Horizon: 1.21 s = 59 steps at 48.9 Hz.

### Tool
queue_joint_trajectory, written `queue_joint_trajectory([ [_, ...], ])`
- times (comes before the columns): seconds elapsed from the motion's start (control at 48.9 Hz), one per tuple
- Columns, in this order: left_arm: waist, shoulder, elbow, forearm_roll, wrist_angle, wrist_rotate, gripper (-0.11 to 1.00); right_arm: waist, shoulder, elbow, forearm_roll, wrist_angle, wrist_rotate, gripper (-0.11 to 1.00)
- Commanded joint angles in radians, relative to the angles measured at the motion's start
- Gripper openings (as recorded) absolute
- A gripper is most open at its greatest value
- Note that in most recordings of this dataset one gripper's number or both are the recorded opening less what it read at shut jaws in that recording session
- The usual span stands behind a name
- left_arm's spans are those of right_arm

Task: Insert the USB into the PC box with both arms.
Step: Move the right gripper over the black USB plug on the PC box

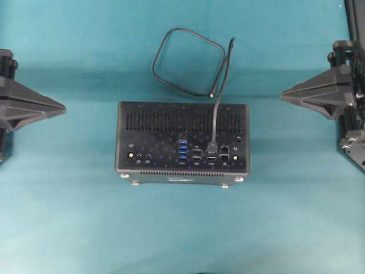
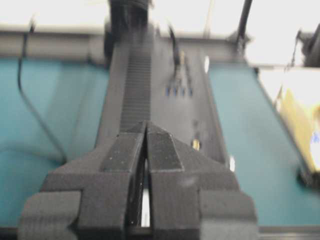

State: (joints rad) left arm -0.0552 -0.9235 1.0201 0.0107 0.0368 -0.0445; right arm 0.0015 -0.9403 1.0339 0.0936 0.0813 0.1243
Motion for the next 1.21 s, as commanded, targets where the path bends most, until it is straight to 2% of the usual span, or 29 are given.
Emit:
queue_joint_trajectory([
  [0.0,-0.003,0.026,-0.052,0.003,0.078,0.002,0.00,0.006,0.020,-0.095,0.006,0.101,0.043,0.01],
  [0.225,-0.002,0.064,-0.092,0.003,0.192,0.002,0.00,0.054,0.129,-0.244,0.006,0.327,0.115,0.01],
  [0.47,-0.003,0.069,-0.097,0.003,0.204,0.002,0.00,0.074,0.345,-0.426,0.005,0.502,0.115,0.02],
  [0.634,-0.003,0.069,-0.095,0.003,0.206,0.002,0.00,0.077,0.468,-0.549,0.005,0.638,0.117,0.09],
  [0.756,-0.003,0.069,-0.097,0.003,0.206,0.002,0.00,0.075,0.531,-0.623,0.005,0.738,0.118,0.24],
  [1.002,-0.003,0.069,-0.094,0.003,0.206,0.002,0.00,0.086,0.638,-0.739,0.005,0.821,0.115,0.83],
  [1.186,-0.002,0.066,-0.086,0.003,0.204,0.002,0.00,0.097,0.680,-0.750,0.005,0.821,0.115,0.81],
])
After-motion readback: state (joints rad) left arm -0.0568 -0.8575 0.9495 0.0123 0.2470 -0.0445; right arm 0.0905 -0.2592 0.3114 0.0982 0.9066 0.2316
